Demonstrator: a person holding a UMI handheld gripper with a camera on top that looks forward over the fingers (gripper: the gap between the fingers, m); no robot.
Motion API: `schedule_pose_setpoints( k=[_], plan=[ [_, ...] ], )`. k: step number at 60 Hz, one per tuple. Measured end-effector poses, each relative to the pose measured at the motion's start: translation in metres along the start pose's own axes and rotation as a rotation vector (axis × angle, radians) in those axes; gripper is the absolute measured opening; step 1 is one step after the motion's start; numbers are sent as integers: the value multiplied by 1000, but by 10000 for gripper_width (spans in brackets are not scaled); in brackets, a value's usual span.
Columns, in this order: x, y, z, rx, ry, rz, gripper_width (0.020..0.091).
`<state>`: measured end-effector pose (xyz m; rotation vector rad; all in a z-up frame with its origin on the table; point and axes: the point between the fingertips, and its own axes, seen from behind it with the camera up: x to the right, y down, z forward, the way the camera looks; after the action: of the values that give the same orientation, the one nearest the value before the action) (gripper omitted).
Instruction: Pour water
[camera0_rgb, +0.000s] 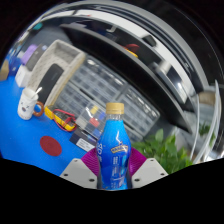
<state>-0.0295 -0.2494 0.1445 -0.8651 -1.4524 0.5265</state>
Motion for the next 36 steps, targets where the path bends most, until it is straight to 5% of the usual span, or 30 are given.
schedule_pose_setpoints(
  k=[17, 36],
  plan=[
    [-103, -120, 34, 173, 5, -722, 342],
    [-176, -158, 55, 276, 45, -1321, 340]
  ],
)
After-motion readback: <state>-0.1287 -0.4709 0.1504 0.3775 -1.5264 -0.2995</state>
